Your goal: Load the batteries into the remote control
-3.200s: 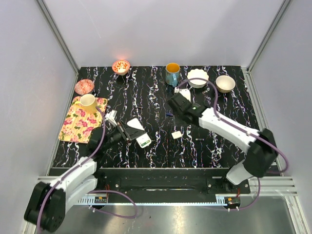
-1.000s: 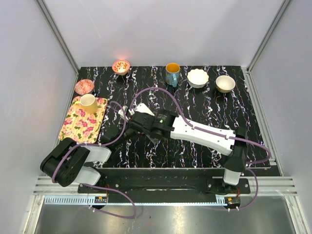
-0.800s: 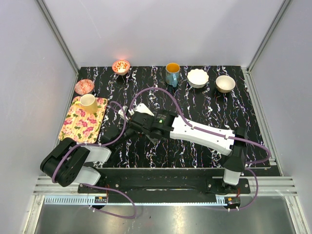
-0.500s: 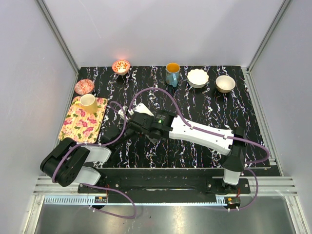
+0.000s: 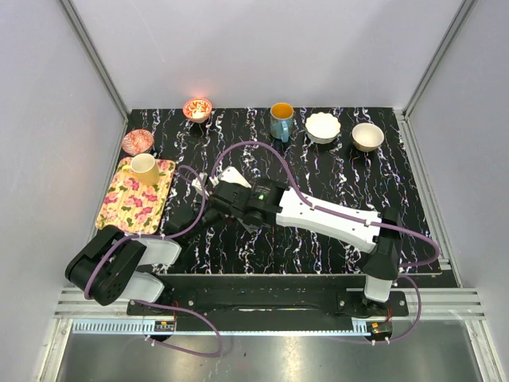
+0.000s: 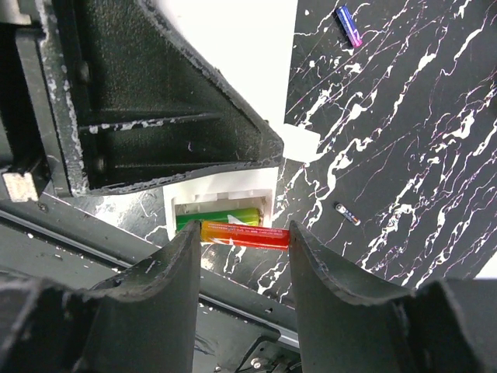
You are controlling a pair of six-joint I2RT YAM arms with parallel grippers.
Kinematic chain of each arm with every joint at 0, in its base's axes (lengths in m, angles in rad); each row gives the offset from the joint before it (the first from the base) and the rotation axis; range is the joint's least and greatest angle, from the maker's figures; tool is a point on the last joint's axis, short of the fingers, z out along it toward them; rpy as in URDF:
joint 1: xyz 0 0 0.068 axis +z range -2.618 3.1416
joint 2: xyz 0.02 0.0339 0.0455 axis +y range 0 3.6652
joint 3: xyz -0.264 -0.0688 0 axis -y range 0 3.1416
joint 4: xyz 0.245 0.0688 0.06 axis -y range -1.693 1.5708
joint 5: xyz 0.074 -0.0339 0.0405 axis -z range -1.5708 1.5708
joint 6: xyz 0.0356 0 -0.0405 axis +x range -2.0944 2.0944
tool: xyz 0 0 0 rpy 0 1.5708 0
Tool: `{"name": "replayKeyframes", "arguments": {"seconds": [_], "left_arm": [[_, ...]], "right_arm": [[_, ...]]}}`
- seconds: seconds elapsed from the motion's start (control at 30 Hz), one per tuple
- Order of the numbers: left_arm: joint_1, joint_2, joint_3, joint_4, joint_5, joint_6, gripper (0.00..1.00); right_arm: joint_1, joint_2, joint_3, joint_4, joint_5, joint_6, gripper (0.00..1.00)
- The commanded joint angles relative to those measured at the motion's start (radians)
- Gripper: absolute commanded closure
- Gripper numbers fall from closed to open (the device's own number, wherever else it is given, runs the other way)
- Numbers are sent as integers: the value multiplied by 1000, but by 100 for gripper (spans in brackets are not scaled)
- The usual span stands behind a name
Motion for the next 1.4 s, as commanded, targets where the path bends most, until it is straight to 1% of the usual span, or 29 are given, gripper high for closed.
{"name": "replayKeyframes", "arguments": {"seconds": [0.0, 0.33, 0.37, 0.53, 0.63, 0.73, 0.87, 0.97, 1.23, 1.37], "left_arm": [[-12, -44, 12, 436, -8, -9, 100], [-12, -42, 15, 436, -9, -11, 100], [-12, -44, 16, 436, -9, -11, 100], [-12, -42, 18, 436, -9, -11, 100], [-14, -39, 18, 436, -9, -11, 100], [-12, -39, 18, 436, -8, -11, 100], [-12, -39, 18, 436, -8, -11, 100], [-14, -39, 16, 436, -8, -9, 100], [-14, -36, 16, 436, -9, -11, 100], [-12, -34, 16, 436, -11, -11, 100]], "right_arm": [[-21, -2, 8, 43, 4, 20, 97], [-39, -10, -10, 65, -37, 30, 97], [-41, -13, -12, 66, -39, 30, 96], [-41, -24, -25, 72, -43, 30, 79], [-42, -30, -24, 72, -39, 27, 75], [-41, -30, -21, 72, -39, 29, 72], [-41, -33, -13, 74, -39, 26, 65], [-41, -38, -12, 72, -39, 26, 64], [-41, -41, -1, 63, -33, 26, 56], [-41, -42, 7, 59, -27, 26, 54]]}}
